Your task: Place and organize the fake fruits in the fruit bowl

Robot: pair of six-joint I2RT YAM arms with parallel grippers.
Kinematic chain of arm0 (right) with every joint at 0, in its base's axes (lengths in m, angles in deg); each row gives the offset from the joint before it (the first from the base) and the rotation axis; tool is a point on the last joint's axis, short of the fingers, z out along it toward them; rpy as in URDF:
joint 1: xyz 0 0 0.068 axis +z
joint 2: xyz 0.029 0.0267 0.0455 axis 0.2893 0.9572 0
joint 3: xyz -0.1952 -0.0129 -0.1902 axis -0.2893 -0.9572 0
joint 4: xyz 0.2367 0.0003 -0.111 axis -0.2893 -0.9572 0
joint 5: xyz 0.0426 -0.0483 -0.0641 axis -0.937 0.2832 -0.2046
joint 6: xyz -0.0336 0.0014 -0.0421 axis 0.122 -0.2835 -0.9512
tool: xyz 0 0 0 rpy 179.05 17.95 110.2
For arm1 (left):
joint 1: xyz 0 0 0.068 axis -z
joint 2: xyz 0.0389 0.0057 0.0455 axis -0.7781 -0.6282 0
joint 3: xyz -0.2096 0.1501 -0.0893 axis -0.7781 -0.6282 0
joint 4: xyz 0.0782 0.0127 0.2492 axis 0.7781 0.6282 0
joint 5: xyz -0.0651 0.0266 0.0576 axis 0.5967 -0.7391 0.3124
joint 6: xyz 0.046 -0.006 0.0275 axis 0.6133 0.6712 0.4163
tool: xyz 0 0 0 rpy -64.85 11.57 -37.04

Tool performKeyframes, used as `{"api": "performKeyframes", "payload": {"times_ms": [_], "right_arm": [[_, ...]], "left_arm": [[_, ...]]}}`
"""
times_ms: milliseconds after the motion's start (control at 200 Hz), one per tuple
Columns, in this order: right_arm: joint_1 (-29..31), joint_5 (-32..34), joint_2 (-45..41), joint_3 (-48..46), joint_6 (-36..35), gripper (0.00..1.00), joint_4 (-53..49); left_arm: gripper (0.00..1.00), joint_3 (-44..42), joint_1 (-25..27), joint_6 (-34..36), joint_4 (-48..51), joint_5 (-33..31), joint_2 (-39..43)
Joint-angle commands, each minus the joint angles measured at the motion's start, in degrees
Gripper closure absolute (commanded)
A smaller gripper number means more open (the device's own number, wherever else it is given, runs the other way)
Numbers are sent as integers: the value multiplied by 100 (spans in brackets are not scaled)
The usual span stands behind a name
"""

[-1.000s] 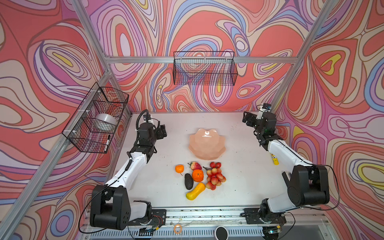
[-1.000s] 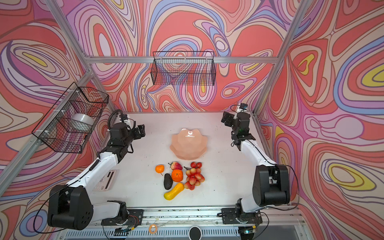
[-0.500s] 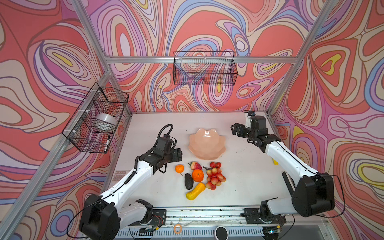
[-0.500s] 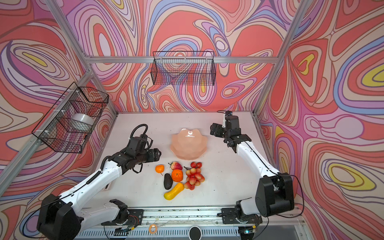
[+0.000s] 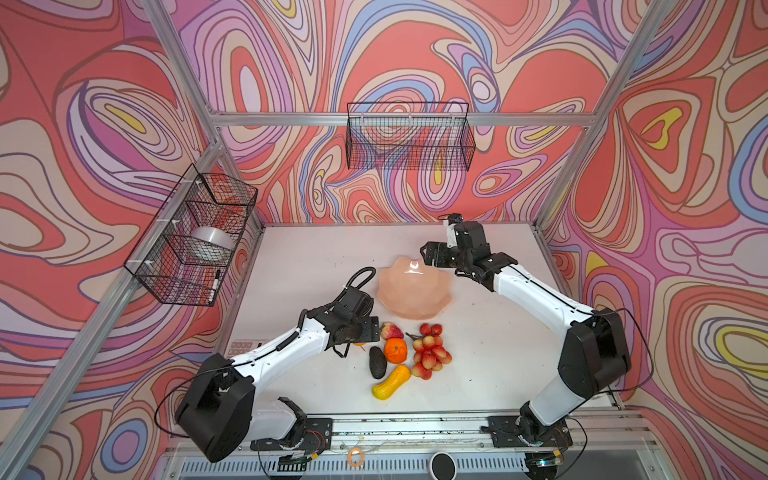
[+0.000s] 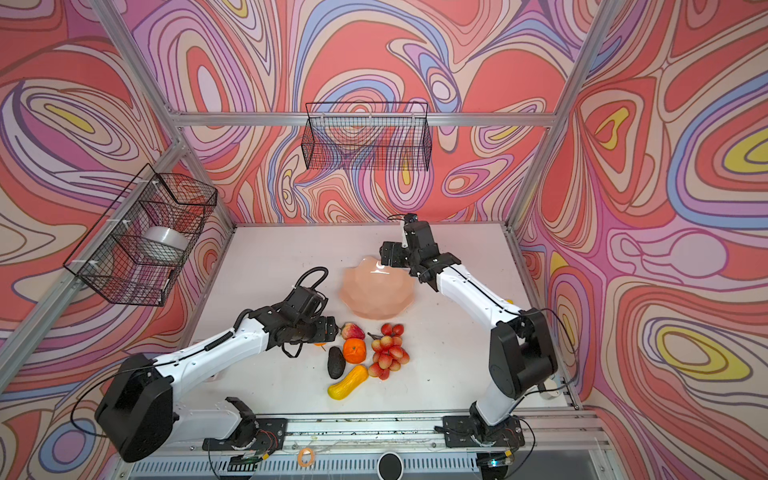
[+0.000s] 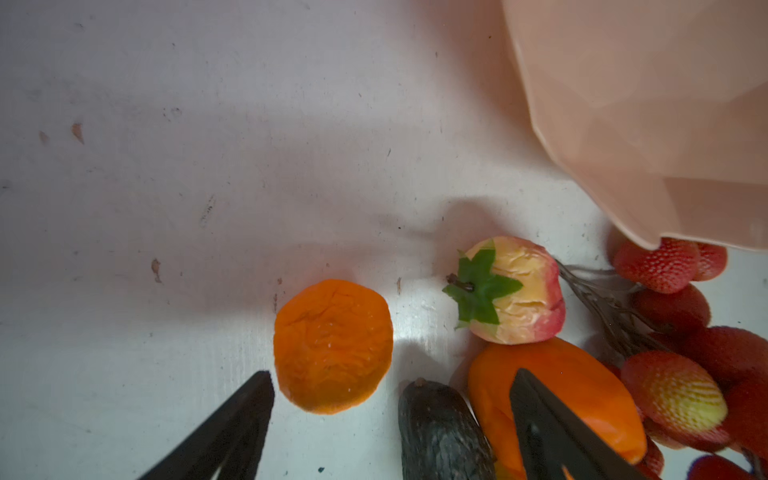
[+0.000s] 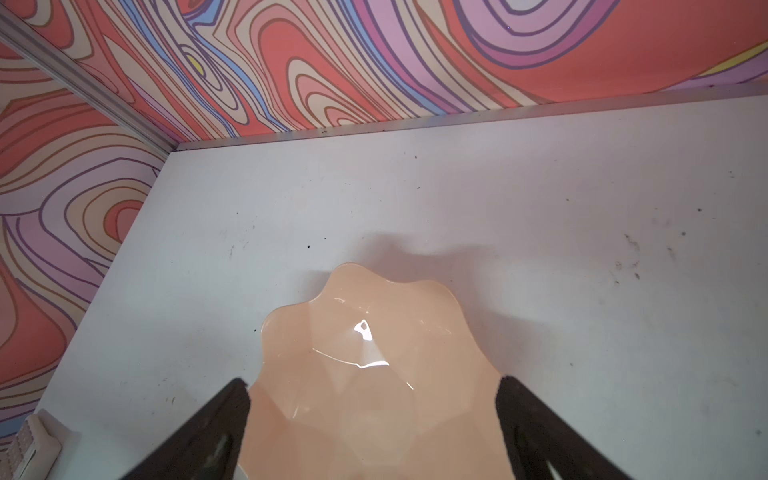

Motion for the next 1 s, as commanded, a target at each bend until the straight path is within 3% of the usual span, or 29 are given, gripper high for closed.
{"api": "performKeyframes", "payload": {"times_ms": [0, 135, 441, 596, 741, 876, 996], "right_arm": [[137, -22, 208, 238, 176, 3, 206], [233, -61, 394, 378, 223, 3, 256], [234, 8, 423, 238, 319, 3, 399], [234, 129, 358, 238, 330, 3, 389], [234, 362, -16, 26, 264, 3, 315], [234, 610, -728, -454, 217, 2, 90], [234, 770, -1518, -978, 295, 2, -145]], "left_arm": [[16, -28, 35, -331, -116, -234, -291], [26, -211, 35, -493, -357, -259, -422], [66, -454, 35, -476, -397, -257, -204], [67, -350, 31, -218, -209, -326, 373], [70, 303, 35, 242, 147, -244, 573], [70, 1008, 35, 652, 72, -108, 303], [70, 1751, 34, 974, -118, 172, -497]]}}
